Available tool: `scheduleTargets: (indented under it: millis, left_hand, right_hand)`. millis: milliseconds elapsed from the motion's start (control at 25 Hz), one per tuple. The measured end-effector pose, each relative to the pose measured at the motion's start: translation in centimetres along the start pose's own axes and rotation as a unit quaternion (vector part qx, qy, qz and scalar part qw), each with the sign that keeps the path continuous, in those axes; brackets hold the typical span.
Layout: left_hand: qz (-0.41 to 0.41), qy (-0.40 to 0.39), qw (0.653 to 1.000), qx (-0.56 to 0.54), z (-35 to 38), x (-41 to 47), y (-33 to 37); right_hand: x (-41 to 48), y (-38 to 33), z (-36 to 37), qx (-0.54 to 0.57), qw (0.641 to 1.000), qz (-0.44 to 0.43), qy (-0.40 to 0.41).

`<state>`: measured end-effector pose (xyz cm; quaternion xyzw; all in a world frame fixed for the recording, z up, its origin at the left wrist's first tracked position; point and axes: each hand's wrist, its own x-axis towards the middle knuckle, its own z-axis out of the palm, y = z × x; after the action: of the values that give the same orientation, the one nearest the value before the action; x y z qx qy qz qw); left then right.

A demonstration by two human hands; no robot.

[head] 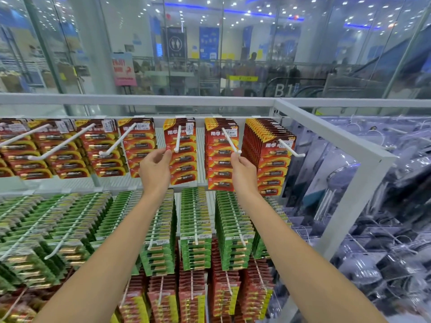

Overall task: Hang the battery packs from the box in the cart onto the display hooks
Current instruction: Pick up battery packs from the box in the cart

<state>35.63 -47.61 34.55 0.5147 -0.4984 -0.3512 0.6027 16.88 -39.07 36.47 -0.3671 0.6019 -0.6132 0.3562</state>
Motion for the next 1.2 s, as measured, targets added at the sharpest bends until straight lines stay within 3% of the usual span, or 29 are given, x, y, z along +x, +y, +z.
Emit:
scheduleTargets:
  millis: [160,360,600,760,920,1200]
  left_hand:
    - [0.008,0.000,1.000,0.003,-1.1,-1.9,0.3]
    - [-0.034,-0.022,0.999,-0.031,-3.5,-8.1,0.1]
    - [-0.118,-0.114,0.986,-0.042,-3.8,-19.4,-0.4]
    - [-0.207,-0.209,0.955,-0.034,-0.3,-27.0,-3.3]
    - [-0.251,-0.310,0.917,0.019,4.3,-34.7,-7.7]
    - [-0.317,-0.449,0.829,0.103,12.6,-47.9,-9.9]
  right_hand:
    - [-0.9,1.4,-1.2,-0.041,0.999,-0.019,0.027]
    - [-7.2,2.6,-4.5,-0.099,0.994,-0.051,0.000]
    - [-16.7,7.8,-11.3,-0.048,0.999,0.024,0.007]
    - [-21.2,13.0,-18.0,-0.031,0.989,0.119,0.083]
    - [-25.8,17.9,-26.2,-0.058,0.965,0.162,0.196]
    - [-34.8,24.4,-40.0,-0.094,0.887,0.309,0.329]
